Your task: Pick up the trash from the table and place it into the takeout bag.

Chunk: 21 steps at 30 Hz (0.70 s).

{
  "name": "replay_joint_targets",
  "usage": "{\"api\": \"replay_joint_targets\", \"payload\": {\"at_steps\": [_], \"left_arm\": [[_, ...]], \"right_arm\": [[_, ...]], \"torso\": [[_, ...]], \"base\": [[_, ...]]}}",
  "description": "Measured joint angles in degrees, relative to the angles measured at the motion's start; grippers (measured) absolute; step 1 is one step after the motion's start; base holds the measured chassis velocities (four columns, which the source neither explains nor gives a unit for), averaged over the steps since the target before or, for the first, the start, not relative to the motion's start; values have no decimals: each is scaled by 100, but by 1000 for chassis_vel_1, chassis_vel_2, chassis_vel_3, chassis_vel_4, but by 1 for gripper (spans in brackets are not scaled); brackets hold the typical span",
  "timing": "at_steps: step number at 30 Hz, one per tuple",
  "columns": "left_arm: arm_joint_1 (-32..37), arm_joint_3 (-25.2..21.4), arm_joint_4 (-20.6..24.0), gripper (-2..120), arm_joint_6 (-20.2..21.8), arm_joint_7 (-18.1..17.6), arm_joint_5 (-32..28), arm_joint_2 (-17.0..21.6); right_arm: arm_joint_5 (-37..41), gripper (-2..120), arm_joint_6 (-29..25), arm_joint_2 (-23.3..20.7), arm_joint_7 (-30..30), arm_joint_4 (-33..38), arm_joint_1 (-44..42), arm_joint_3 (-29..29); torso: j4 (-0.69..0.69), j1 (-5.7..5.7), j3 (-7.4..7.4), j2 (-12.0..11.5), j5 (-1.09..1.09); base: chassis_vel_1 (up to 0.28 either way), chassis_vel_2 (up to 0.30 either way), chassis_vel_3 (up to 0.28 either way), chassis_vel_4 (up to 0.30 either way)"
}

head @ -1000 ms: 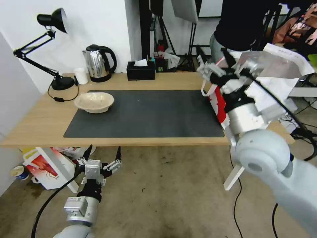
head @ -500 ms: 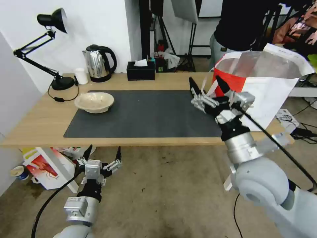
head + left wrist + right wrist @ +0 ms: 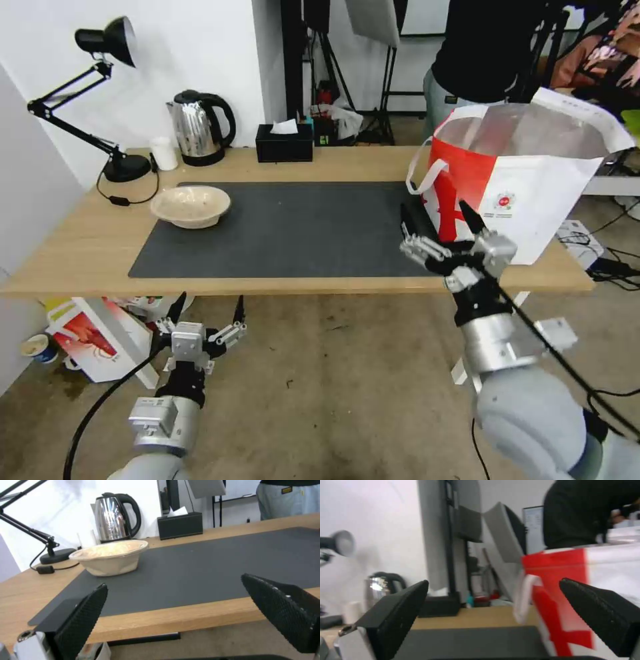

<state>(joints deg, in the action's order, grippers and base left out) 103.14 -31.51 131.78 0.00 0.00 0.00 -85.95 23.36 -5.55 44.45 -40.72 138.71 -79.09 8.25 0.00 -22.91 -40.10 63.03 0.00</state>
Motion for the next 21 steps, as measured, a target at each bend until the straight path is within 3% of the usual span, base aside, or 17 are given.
{"api": "replay_joint_targets", "payload": {"at_steps": [6, 21], "left_arm": [[0, 0, 0, 100, 0, 0, 0, 0], [0, 0, 0, 100, 0, 0, 0, 0]], "right_arm": [[-447, 100, 92, 98, -383, 0, -374, 6], [-888, 100, 85, 258, -537, -13, -1008, -46]], "torso": [[0, 0, 0, 0, 1], [0, 0, 0, 0, 0]], "base": [[0, 0, 0, 0], [0, 0, 0, 0]]}}
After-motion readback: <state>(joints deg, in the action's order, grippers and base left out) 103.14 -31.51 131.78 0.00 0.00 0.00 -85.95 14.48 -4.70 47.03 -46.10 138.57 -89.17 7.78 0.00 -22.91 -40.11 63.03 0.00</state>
